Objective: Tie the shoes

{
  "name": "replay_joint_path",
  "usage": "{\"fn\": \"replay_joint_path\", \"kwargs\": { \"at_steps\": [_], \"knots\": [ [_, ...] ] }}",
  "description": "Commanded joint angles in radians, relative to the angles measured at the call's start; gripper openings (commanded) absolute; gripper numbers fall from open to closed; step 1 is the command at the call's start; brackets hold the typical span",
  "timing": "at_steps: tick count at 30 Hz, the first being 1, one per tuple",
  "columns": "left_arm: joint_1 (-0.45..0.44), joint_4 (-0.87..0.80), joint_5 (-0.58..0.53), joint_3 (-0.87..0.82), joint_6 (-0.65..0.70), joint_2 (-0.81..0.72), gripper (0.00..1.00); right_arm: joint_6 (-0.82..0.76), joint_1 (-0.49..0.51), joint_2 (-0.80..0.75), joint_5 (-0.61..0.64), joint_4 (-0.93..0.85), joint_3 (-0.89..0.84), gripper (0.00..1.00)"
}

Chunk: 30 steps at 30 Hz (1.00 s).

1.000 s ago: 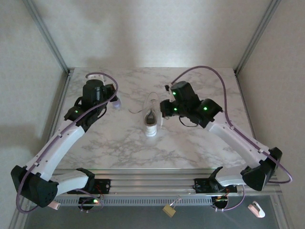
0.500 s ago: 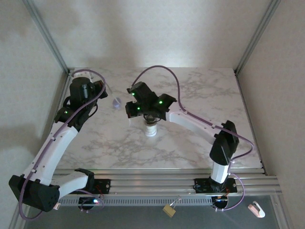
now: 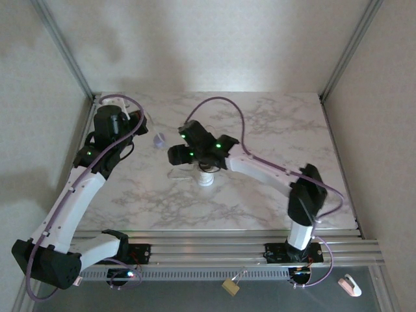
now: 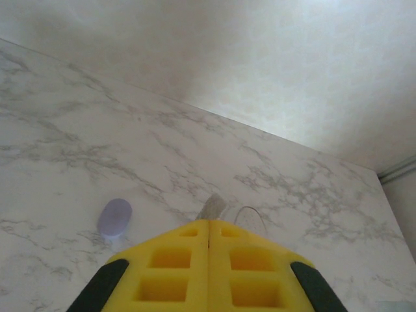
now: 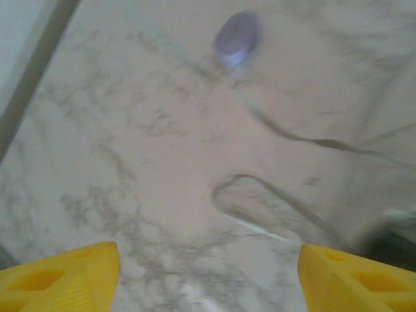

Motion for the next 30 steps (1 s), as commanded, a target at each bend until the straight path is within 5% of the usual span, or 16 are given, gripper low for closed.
{"fn": "replay_joint_path", "kwargs": {
  "at_steps": [1,8,23,30],
  "knots": [
    [-0.085,-0.008,0.013,0.023,-0.016,0.018,0.0,0.066,-0.064,-0.197,0.261,0.002,-0.108,0.75],
    [-0.33,-0.097,-0.176,0.071,-0.146,0.104,0.0,0.214,-0.393,-0.545,0.257,-0.089,-0.399,0.74],
    [-0.73,-0.106,-0.201,0.263,-0.26,0.394,0.0,0.259,-0.59,-0.758,0.277,-0.209,-0.55,0.75],
    [-0.815,-0.054,-0.147,0.309,-0.25,0.51,0.0,0.267,-0.682,-0.791,0.232,-0.219,-0.613,0.75]
  ]
}}
